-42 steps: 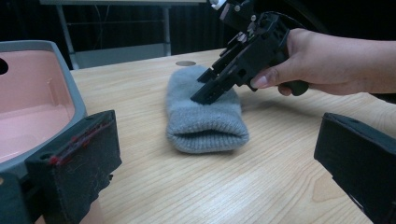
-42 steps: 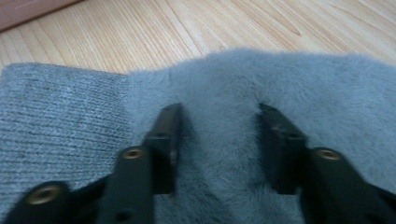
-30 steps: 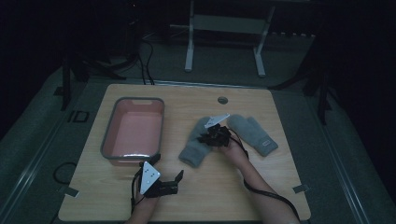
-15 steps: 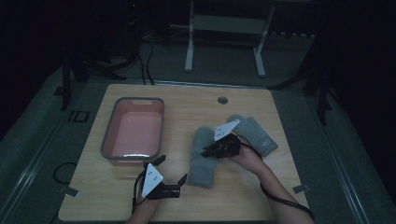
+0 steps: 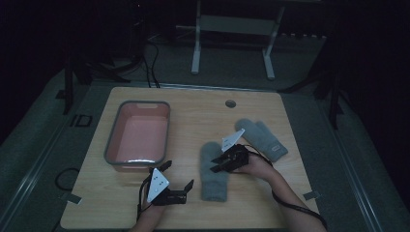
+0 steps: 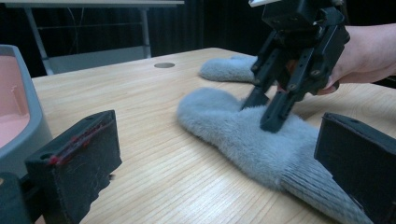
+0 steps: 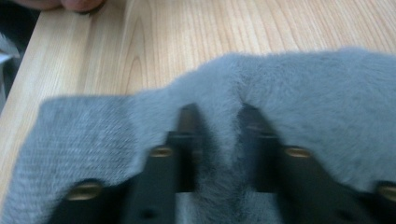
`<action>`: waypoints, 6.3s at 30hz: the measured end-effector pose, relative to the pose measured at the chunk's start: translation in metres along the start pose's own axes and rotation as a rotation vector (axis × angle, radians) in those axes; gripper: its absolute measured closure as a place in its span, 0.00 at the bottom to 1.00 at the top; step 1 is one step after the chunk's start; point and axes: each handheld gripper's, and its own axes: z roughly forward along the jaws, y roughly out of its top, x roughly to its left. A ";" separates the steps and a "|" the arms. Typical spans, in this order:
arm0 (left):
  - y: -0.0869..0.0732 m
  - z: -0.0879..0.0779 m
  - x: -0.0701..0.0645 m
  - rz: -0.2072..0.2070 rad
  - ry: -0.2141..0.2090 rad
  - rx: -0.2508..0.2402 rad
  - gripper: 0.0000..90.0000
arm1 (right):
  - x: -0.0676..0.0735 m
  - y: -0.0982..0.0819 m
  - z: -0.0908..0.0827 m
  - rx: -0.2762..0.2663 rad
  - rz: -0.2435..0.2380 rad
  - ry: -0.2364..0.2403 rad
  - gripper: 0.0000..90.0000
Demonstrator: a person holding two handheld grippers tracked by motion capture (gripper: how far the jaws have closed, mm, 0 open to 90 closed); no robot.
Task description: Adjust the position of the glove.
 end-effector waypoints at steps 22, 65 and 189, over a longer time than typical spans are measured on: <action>-0.001 0.001 0.002 -0.015 0.002 0.008 0.01 | -0.005 -0.034 -0.097 -0.160 0.199 -0.427 0.35; -0.002 0.000 0.002 -0.004 0.024 0.008 0.01 | 0.003 -0.085 -0.118 -0.220 0.610 -0.828 0.88; 0.001 0.000 0.004 -0.025 -0.007 0.013 0.01 | 0.102 0.036 0.031 -0.176 0.678 -0.739 0.43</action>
